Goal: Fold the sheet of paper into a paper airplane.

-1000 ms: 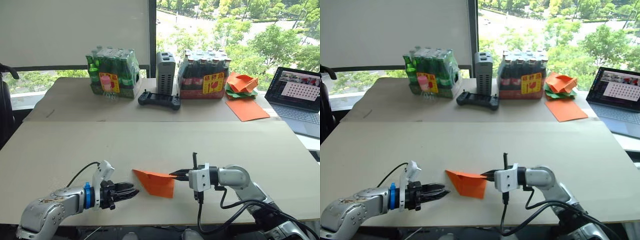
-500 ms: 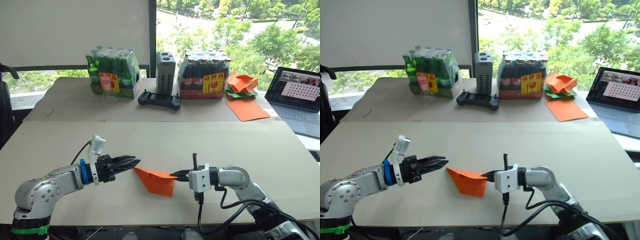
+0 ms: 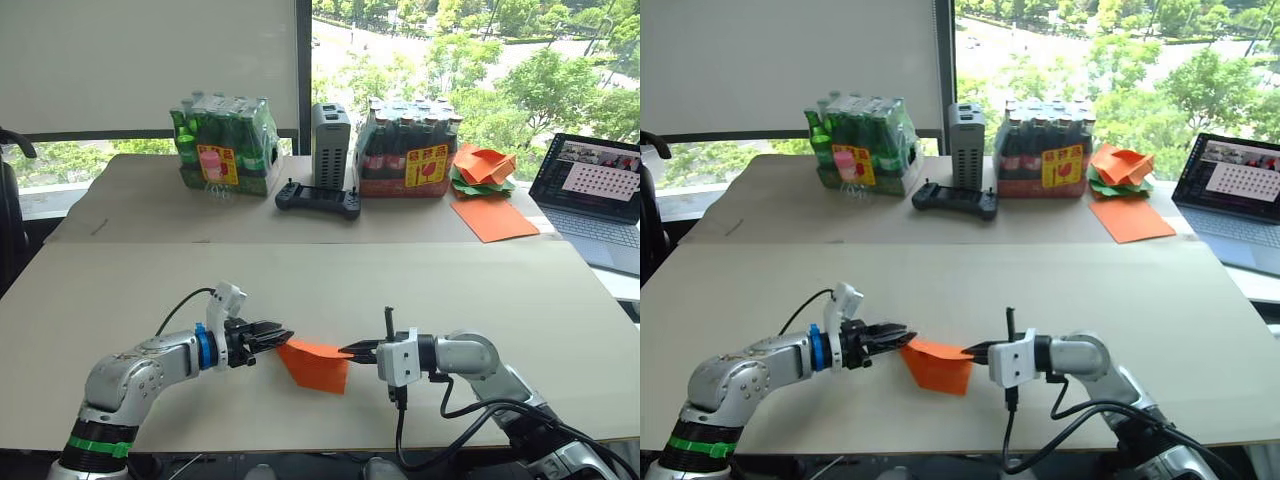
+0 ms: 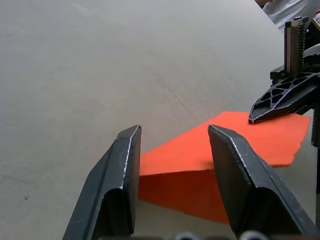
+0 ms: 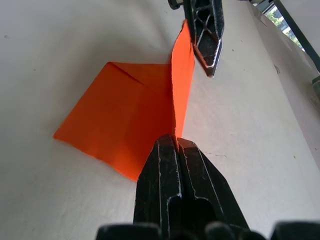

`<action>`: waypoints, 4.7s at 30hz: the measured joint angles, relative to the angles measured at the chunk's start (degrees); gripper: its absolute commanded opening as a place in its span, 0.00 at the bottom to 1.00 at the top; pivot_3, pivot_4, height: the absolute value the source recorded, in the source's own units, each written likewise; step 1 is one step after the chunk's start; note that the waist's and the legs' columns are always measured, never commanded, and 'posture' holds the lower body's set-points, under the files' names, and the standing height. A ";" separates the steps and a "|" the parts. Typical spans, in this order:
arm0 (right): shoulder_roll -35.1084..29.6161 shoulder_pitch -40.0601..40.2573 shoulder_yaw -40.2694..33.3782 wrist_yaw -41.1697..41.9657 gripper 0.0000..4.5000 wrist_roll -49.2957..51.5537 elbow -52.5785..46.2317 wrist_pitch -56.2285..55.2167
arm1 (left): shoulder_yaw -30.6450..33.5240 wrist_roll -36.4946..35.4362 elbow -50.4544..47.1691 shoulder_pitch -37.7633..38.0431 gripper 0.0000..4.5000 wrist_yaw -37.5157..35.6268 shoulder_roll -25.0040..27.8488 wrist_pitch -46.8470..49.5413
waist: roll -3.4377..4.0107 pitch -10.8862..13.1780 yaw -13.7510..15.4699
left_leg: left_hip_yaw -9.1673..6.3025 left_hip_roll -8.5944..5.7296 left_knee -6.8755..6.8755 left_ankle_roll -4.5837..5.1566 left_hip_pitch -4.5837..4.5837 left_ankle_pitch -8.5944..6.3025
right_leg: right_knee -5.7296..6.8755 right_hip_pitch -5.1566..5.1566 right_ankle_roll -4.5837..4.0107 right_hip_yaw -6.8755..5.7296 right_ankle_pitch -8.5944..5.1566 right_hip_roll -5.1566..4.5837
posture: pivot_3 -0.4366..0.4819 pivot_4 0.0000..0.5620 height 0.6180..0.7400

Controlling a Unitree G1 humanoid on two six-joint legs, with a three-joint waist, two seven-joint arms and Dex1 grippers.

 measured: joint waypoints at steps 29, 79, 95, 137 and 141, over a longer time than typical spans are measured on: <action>-5.87 1.24 2.75 2.42 0.00 -4.18 -2.51 -1.65 | -5.48 9.58 0.82 0.41 0.50 -5.97 -0.49 -6.39 | 0.00 0.00 0.51 | 0.00 -0.02 0.02 0.00 0.01 0.00 | -0.04 0.05 0.04 0.00 -0.02 -0.03 | 0.48 0.27 1.00; -5.97 3.51 0.88 -0.07 0.72 -2.31 -4.65 -1.96 | -6.00 8.40 -1.86 1.30 0.01 -9.80 -0.08 -5.27 | -0.01 -0.01 0.19 | 0.00 0.00 0.00 0.00 0.03 0.00 | -0.05 0.06 0.04 0.00 -0.02 -0.01 | 0.48 0.27 1.00; -7.60 7.02 -0.07 -0.03 0.72 -1.69 -8.53 -1.21 | -8.48 13.51 6.68 -1.09 0.01 -12.99 -1.17 -12.61 | 0.00 -0.02 0.40 | 0.00 -0.01 0.01 0.01 0.03 0.00 | -0.05 0.07 0.04 0.00 -0.02 -0.02 | 0.48 0.27 1.00; -6.19 9.52 -0.56 0.32 0.01 5.80 -8.08 8.74 | -8.49 14.14 6.56 -1.17 0.00 -12.97 -1.24 -12.70 | 0.00 -0.02 0.29 | 0.01 -0.01 0.01 0.01 0.04 0.00 | -0.02 0.07 0.05 0.00 -0.03 -0.01 | 0.48 0.27 1.00; -5.95 9.62 -1.09 1.73 0.01 10.25 -10.63 18.08 | -8.45 14.17 6.57 -1.18 0.00 -12.80 -1.47 -12.64 | 0.00 -0.02 0.25 | 0.01 0.00 0.01 0.01 0.04 0.00 | -0.02 0.07 0.06 0.00 -0.03 -0.01 | 0.48 0.27 1.00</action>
